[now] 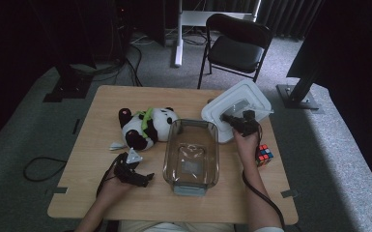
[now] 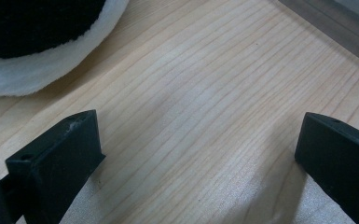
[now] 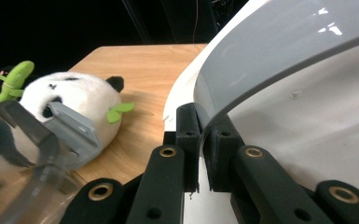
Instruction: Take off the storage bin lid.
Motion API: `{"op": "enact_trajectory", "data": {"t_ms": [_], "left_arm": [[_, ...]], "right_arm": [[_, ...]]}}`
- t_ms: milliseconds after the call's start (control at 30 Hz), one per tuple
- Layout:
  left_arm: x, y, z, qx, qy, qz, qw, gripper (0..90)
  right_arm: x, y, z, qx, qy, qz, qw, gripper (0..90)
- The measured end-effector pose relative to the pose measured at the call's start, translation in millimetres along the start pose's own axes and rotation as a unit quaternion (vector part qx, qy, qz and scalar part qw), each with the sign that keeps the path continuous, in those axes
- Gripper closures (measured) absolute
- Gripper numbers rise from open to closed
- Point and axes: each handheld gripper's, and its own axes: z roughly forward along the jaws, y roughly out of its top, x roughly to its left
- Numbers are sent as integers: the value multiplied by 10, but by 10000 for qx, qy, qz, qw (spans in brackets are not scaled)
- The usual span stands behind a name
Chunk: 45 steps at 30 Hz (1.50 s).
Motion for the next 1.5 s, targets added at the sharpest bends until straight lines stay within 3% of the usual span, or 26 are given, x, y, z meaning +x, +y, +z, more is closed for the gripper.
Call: {"op": "enact_trajectory", "data": {"t_ms": [300,467,600,667,767,933,1033,1167,1233,1300,1400,1500], "left_arm": [[0,0,-1,3,-5,-1,10000,10],[-1,0,0,-1,-2,-9,10000,10],[-1,0,0,0,-2,-10,10000,10],[-1,0,0,0,-2,-9,10000,10],[-1,0,0,0,-3,-10,10000,10],[-1,0,0,1,-1,-7,10000,10],[-1,0,0,-1,-2,-10,10000,10],[-1,0,0,1,-1,-8,10000,10],[-1,0,0,1,-2,-9,10000,10],[-1,0,0,0,-2,-9,10000,10],[-2,0,0,0,-2,-11,10000,10],[-2,0,0,0,-2,-10,10000,10]], "right_arm": [[-80,-145,122,174,128,196,9996,852],[-181,-212,161,210,257,497,9982,852],[-234,-240,179,259,266,593,9975,843],[-252,-243,195,339,227,635,9971,830],[-243,-252,256,593,-39,654,9961,798],[-295,-307,349,667,15,873,9939,767],[-318,-314,388,731,-31,872,9935,742],[-374,-348,461,880,-109,956,9915,686],[-388,-372,475,836,-119,946,9919,676],[-379,-368,478,801,-89,945,9923,585],[-324,-331,478,843,-323,782,9928,467],[-280,-299,481,912,-532,688,9920,408]]}}
